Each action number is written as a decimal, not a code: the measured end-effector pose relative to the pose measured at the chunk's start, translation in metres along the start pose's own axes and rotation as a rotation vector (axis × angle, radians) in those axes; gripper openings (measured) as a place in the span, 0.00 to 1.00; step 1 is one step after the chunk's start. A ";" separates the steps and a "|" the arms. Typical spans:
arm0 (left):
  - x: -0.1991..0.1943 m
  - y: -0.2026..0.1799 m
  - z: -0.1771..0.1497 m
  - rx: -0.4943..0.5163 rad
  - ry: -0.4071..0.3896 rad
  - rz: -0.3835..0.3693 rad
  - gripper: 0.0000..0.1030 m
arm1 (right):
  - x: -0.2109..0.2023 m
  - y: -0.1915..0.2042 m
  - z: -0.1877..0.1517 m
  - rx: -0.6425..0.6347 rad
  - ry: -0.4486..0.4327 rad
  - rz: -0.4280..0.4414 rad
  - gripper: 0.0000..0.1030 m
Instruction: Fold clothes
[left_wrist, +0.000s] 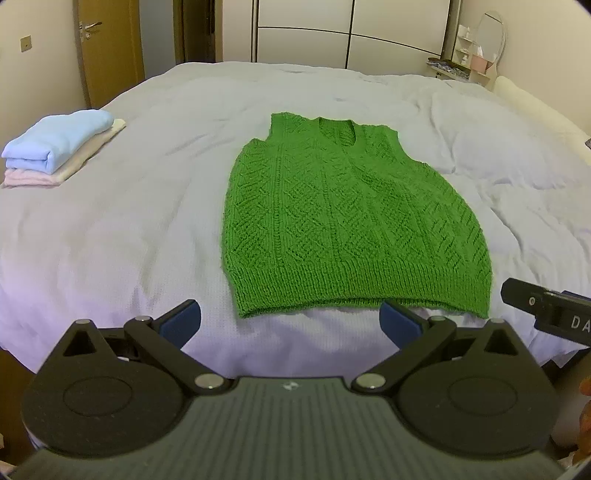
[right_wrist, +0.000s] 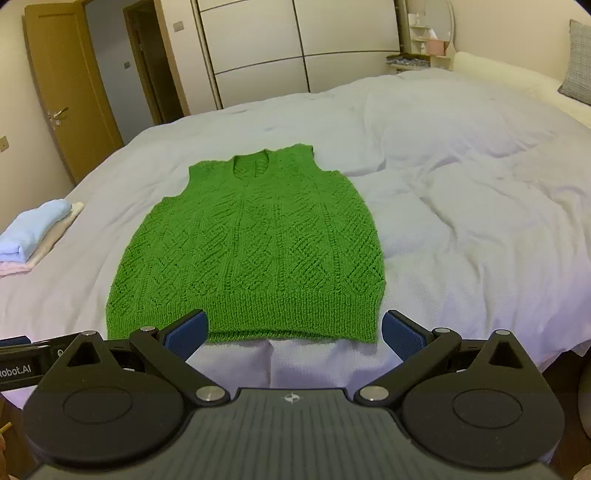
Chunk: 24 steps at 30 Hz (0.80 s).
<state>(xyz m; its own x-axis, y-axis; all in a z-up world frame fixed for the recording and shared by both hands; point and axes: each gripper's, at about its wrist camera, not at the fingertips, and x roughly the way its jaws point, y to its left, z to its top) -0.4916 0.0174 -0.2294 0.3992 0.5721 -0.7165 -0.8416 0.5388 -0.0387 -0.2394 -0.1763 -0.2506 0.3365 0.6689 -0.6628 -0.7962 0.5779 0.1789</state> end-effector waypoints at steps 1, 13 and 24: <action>0.000 0.000 0.000 0.001 0.001 0.000 0.99 | 0.000 0.000 0.000 0.000 0.000 0.001 1.00; 0.010 0.005 0.005 -0.001 0.019 -0.004 0.99 | 0.008 0.007 0.003 -0.013 0.022 0.002 1.00; 0.036 0.021 0.025 -0.005 0.016 -0.006 0.99 | 0.032 0.005 0.017 -0.051 0.034 -0.003 1.00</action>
<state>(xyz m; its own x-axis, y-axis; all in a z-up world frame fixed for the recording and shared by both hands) -0.4858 0.0648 -0.2382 0.3987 0.5590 -0.7270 -0.8409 0.5392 -0.0465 -0.2240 -0.1440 -0.2580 0.3226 0.6500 -0.6881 -0.8198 0.5553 0.1403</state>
